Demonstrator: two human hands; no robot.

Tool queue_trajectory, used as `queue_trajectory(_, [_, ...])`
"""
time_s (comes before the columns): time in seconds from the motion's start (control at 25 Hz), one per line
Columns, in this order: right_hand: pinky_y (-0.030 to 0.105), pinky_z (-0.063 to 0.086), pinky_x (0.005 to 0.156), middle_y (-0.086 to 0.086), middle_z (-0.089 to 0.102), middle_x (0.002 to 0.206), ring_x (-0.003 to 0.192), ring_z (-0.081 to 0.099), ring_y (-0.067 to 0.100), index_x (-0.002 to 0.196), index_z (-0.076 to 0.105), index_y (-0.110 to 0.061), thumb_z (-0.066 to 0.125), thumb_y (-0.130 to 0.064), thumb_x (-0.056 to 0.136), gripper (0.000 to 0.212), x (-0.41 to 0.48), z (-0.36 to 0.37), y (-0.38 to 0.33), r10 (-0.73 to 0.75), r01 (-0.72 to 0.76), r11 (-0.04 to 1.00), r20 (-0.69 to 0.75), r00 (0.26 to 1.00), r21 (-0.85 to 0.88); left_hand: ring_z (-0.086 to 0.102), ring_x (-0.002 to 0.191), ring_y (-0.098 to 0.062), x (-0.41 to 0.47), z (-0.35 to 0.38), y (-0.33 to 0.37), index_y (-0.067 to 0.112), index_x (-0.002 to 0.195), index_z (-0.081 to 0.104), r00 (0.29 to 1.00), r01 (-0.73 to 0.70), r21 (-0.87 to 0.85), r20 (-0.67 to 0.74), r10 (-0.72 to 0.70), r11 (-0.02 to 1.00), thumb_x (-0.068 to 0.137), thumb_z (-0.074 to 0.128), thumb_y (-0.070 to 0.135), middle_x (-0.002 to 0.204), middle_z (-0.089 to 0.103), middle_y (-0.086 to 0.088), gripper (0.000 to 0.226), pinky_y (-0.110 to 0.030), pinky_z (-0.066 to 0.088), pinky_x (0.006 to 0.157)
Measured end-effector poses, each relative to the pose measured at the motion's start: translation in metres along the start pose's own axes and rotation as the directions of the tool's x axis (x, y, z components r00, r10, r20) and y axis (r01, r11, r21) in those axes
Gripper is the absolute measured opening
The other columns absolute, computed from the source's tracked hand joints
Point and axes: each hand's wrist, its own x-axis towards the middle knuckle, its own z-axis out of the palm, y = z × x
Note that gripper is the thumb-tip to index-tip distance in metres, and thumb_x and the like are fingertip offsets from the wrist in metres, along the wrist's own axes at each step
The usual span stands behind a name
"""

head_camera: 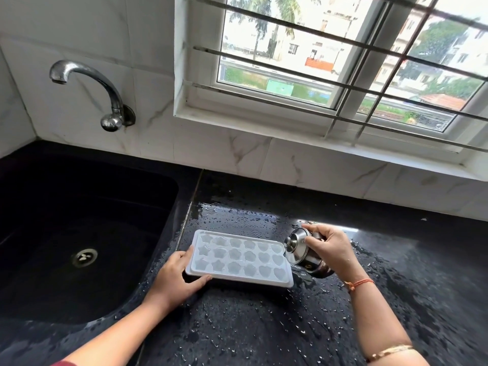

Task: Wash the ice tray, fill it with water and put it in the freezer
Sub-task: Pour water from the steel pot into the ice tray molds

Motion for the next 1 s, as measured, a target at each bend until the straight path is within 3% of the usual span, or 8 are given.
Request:
queue_trajectory(0.12, [0.052,0.054,0.066,0.022,0.056,0.070,0.063,0.047,0.021,0.100,0.069,-0.012,0.068,-0.012,0.080,0.020,-0.002,-0.001,-0.001,-0.011,0.012,0.999,0.008,1.000,-0.033,0.051,0.116,-0.015,-0.001,0.001,0.001,0.022,0.140,0.037,1.000,-0.004,-0.001,-0.005,0.004,1.000,0.056,0.059,0.063,0.123,0.049,0.002,0.097,-0.024,0.037,0.099])
queue_trajectory(0.2, [0.053,0.053,0.064,0.007,0.047,0.065,0.060,0.043,0.020,0.098,0.069,-0.014,0.067,-0.012,0.080,0.018,-0.005,0.000,-0.004,-0.031,0.033,0.997,0.026,0.999,-0.072,0.051,0.115,-0.015,-0.001,0.000,0.002,0.020,0.141,0.037,1.000,-0.004,-0.007,-0.013,0.004,1.000,0.056,0.059,0.061,0.123,0.050,0.002,0.096,-0.024,0.036,0.098])
queue_trajectory(0.28, [0.043,0.052,0.057,-0.001,0.042,0.059,0.056,0.041,0.015,0.103,0.069,-0.013,0.066,-0.013,0.081,0.023,-0.010,0.001,-0.004,-0.057,0.060,0.990,0.032,0.998,-0.124,0.050,0.116,-0.015,-0.002,0.000,0.003,0.019,0.140,0.038,1.000,-0.005,-0.011,-0.012,0.004,1.000,0.056,0.059,0.060,0.123,0.050,0.002,0.096,-0.023,0.035,0.098])
queue_trajectory(0.36, [0.026,0.039,0.049,-0.008,0.037,0.054,0.050,0.036,0.008,0.110,0.066,-0.012,0.064,-0.013,0.082,0.028,-0.013,0.002,-0.004,-0.086,0.090,0.977,0.033,0.996,-0.193,0.050,0.116,-0.016,-0.003,-0.001,0.005,0.019,0.140,0.038,1.000,-0.001,-0.010,-0.008,0.001,1.000,0.056,0.060,0.061,0.123,0.050,0.002,0.097,-0.022,0.035,0.097])
queue_trajectory(0.48, [0.012,0.029,0.046,-0.012,0.036,0.051,0.043,0.032,0.002,0.112,0.066,-0.014,0.063,-0.013,0.081,0.031,-0.015,0.002,-0.005,-0.107,0.111,0.962,0.028,0.994,-0.250,0.052,0.113,-0.015,-0.004,-0.002,0.007,0.021,0.139,0.041,1.000,-0.001,-0.005,-0.008,0.001,1.000,0.049,0.053,0.073,0.120,0.051,0.002,0.105,-0.023,0.038,0.095])
queue_trajectory(0.6, [0.013,0.032,0.047,-0.010,0.036,0.051,0.045,0.032,0.002,0.111,0.067,-0.014,0.063,-0.012,0.081,0.031,-0.018,0.001,-0.006,-0.109,0.116,0.959,0.038,0.993,-0.260,0.054,0.110,-0.015,-0.004,-0.003,0.007,0.022,0.138,0.041,1.000,-0.003,0.008,-0.011,0.003,1.000,0.046,0.046,0.076,0.118,0.052,0.002,0.107,-0.024,0.039,0.094])
queue_trajectory(0.72, [0.018,0.035,0.051,-0.008,0.036,0.052,0.049,0.034,0.005,0.110,0.067,-0.012,0.063,-0.012,0.081,0.029,-0.018,0.000,-0.007,-0.117,0.128,0.955,0.060,0.991,-0.267,0.053,0.111,-0.016,-0.004,-0.003,0.008,0.021,0.139,0.040,1.000,-0.003,0.015,-0.016,0.003,1.000,0.052,0.057,0.069,0.119,0.052,0.002,0.100,-0.023,0.038,0.095])
queue_trajectory(1.0, [0.015,0.033,0.053,-0.011,0.043,0.054,0.050,0.038,0.004,0.112,0.067,-0.015,0.063,-0.015,0.082,0.030,-0.018,0.000,-0.010,-0.115,0.140,0.948,0.101,0.988,-0.287,0.052,0.113,-0.017,-0.003,-0.001,0.006,0.020,0.139,0.040,0.999,-0.009,0.025,-0.034,0.010,1.000,0.065,0.073,0.053,0.121,0.051,0.000,0.087,-0.023,0.037,0.094])
